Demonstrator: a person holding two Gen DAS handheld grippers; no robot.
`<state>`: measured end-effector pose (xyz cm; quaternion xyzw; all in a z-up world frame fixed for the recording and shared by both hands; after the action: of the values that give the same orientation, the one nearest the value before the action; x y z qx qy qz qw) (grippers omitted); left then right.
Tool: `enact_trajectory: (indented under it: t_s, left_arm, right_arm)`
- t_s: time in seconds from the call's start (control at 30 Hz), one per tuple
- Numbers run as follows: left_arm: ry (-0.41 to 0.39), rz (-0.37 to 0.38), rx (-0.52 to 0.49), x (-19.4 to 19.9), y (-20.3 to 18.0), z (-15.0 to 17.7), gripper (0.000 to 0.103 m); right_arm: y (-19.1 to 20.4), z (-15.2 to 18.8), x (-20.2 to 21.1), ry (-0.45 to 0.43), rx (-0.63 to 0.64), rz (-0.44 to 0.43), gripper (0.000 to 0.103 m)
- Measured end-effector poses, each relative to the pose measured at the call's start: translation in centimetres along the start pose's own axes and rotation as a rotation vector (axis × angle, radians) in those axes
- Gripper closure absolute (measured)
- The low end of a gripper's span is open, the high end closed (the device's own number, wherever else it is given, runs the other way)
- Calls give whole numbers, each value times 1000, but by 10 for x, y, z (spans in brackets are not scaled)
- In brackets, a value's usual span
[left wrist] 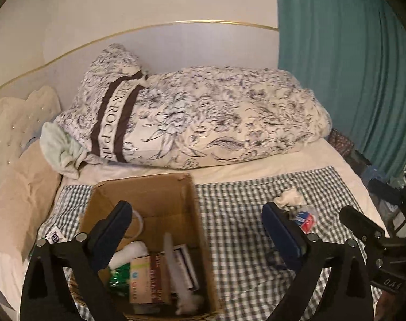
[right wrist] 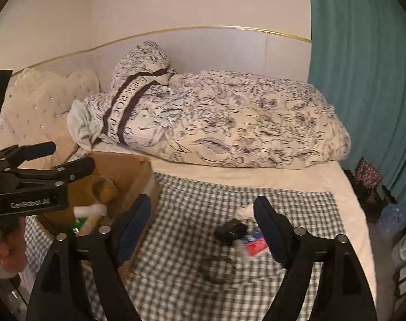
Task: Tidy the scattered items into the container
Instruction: 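Move both open tools back toward the bottle and beads on the cloth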
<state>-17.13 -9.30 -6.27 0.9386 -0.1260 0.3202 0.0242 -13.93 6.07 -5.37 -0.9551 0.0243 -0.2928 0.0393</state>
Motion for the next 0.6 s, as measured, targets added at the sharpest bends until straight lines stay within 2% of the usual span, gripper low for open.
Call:
enact_trajectory:
  t_s: [0.13,0.2,0.3,0.6]
  left_arm:
    - [14,14,-14,-6,-21,3,0]
    - [21,20,-21,-10,-30,4,0]
    - [33,32,-34,-17,-43,8,0]
    - [102,67,-47,-54,-82,38,0]
  right_arm:
    - [-27,3,2,5,-21,2,12]
    - [-40,6,2,6,-41,2,5]
    - [-56,13,0,17,-58,13,0]
    - [-95,56,-33,107,-97,47,0]
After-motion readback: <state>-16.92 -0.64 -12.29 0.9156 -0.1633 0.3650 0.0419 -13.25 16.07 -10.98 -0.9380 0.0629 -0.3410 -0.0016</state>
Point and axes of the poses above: each gripper's, at about its wrist camera, not at the fingertips, and x roughly against the way its jaws point, y to its left, z to its underside, the point moved 10 cm from there along -x, roughly the way its jaws point, and after that the axes turned 6 degrees about z, right-handed, at the moved point
